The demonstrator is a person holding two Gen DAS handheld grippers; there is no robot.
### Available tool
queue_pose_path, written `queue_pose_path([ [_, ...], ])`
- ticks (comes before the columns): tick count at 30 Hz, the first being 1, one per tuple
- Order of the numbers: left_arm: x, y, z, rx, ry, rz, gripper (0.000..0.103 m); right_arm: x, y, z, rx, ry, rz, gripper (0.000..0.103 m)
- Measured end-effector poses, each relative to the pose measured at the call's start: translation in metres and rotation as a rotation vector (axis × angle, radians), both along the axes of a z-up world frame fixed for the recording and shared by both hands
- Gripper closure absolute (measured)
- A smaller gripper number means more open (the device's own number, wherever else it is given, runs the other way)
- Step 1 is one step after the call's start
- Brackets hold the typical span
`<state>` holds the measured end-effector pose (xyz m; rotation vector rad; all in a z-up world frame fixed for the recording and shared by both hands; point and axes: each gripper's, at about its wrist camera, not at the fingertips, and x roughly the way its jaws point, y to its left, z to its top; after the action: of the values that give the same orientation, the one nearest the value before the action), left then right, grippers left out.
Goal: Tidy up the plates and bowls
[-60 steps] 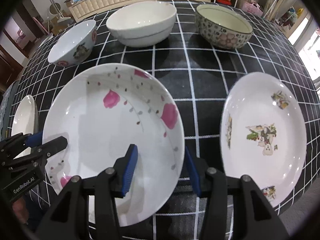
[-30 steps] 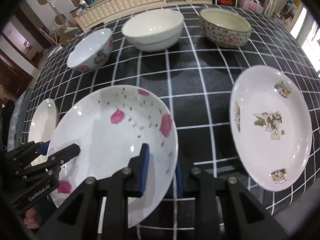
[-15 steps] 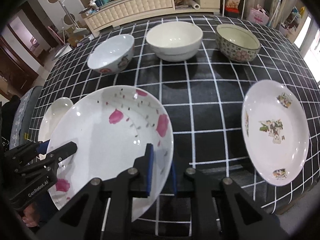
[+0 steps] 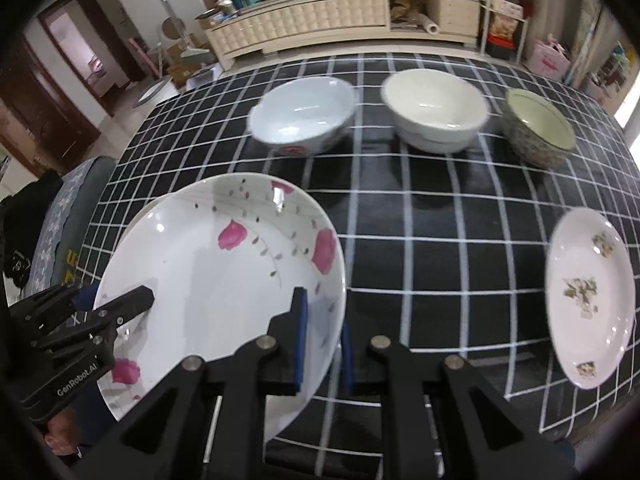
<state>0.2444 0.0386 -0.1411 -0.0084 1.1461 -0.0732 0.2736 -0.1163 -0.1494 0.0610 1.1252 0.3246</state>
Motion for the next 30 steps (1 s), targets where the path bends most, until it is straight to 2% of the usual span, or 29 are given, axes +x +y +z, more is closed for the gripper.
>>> queue_pose_path([
  [11,-0.017,0.056,-0.017,0.013,0.051,0.099,0.069,0.004,0.052,-0.024,0.028,0.040,0.075,0.084],
  [18,-0.016,0.071,-0.027,0.029,0.071,0.124,0.069,0.007,0.073,-0.030,0.019,0.046,0.106,0.084],
  [22,-0.015,0.079,-0.034,0.017,0.080,0.143,0.069,0.012,0.080,-0.034,0.029,0.056,0.092,0.085],
  [30,-0.002,0.088,-0.041,-0.011,0.080,0.148,0.069,0.021,0.090,-0.034,-0.013,0.048,0.089,0.085],
])
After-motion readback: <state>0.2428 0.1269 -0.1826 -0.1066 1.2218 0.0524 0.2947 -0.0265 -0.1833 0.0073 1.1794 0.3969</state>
